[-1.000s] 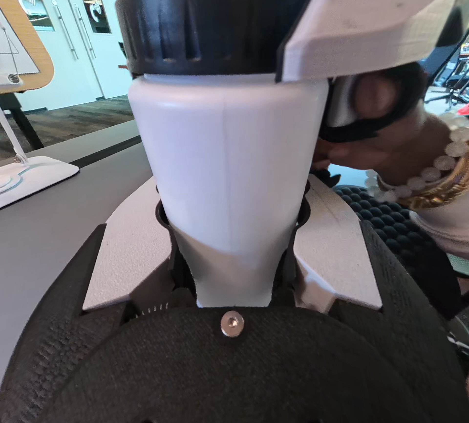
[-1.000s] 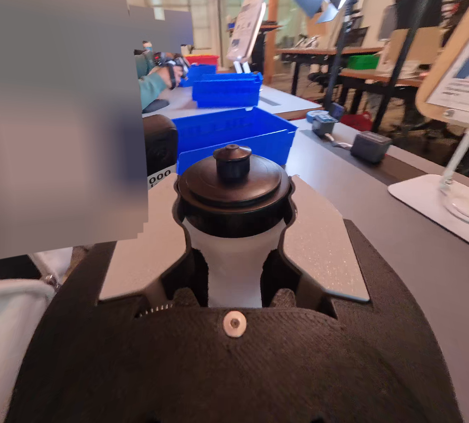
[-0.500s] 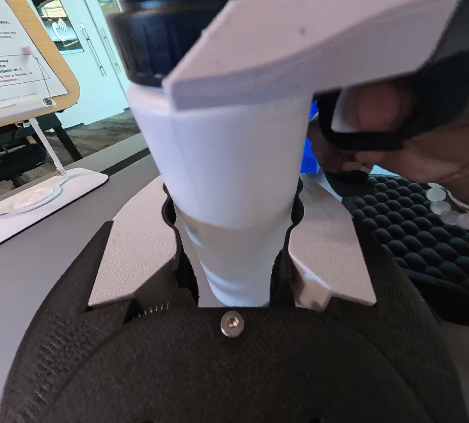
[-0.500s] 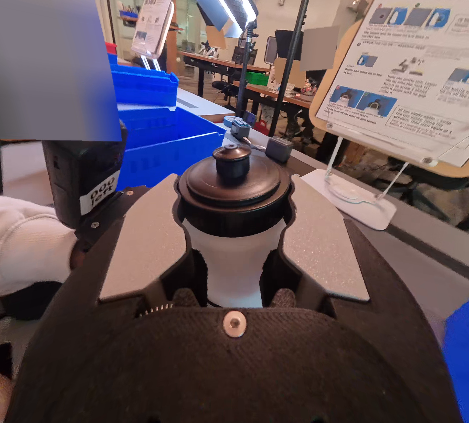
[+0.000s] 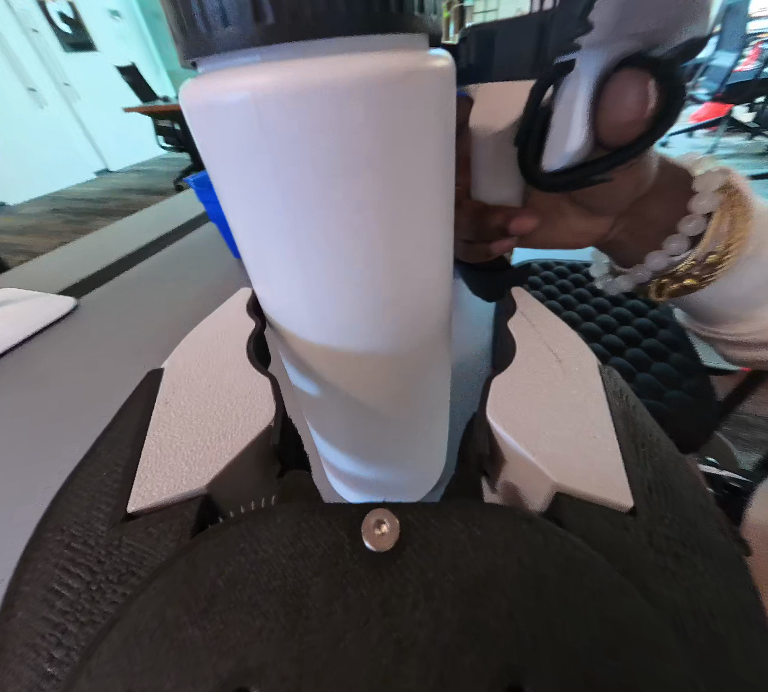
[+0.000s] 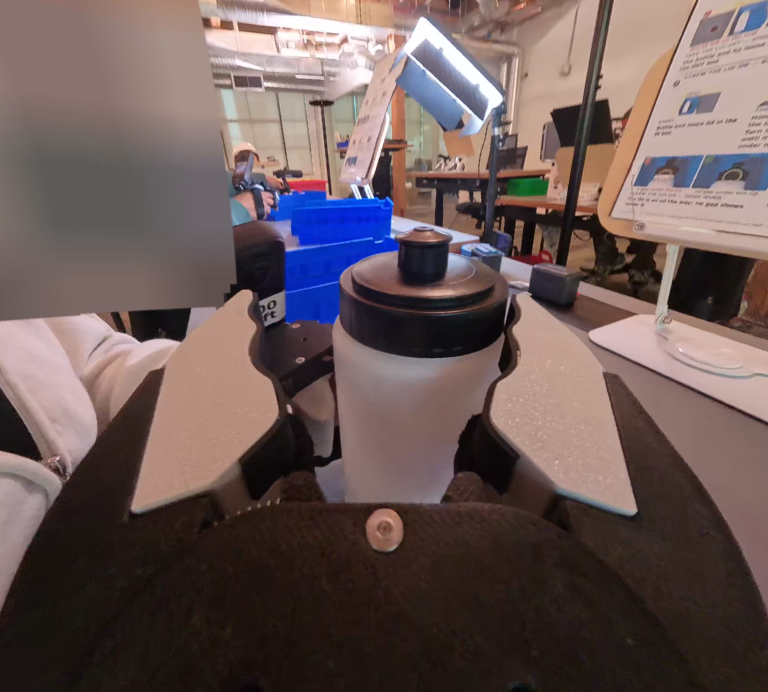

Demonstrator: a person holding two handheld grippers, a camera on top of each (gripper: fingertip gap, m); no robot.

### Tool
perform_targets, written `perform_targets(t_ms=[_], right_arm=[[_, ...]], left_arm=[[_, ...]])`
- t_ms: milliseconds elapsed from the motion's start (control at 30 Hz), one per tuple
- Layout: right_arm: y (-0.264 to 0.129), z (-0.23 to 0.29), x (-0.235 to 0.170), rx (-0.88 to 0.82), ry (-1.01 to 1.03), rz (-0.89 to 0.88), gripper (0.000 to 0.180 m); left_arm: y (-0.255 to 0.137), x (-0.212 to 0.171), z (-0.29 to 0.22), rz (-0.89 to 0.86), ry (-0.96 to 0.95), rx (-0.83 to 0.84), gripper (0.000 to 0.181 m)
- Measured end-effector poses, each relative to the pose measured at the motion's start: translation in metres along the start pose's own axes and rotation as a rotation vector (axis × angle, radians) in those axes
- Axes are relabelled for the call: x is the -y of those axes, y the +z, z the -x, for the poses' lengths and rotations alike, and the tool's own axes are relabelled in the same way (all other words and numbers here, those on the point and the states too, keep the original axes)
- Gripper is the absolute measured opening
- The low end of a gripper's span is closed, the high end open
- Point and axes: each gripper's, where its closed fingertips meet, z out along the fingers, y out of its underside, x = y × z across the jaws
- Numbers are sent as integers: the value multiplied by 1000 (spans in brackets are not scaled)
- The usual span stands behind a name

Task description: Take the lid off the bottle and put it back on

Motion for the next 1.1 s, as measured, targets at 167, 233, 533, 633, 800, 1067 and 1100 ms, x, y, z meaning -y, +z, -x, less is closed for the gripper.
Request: perform_targets(t_ms=[167, 233, 533, 633, 800, 1067, 1100], right_arm=[[-1, 12, 4, 115, 32, -85, 102], [-1, 12, 3, 123, 23, -77, 105], [-4, 3, -60, 77, 5, 210, 97], [-3, 0, -61, 58, 17, 202, 87], [-24, -18, 10, -103, -123, 24, 86], [-140, -158, 110, -778, -118, 113, 86], [-150, -177, 91, -827, -57, 246, 86]], left_arm=[[-2, 4, 3, -33, 42, 23, 90], [-2, 4, 3, -35, 45, 28, 89], [-2, -4, -1, 7, 1, -27, 89], [-5, -16, 0, 105, 70, -40, 101], [-42, 23, 38, -131, 17, 141, 103], [-93, 42, 90, -335, -203, 399, 89], [-91, 42, 88, -331, -190, 392, 88]])
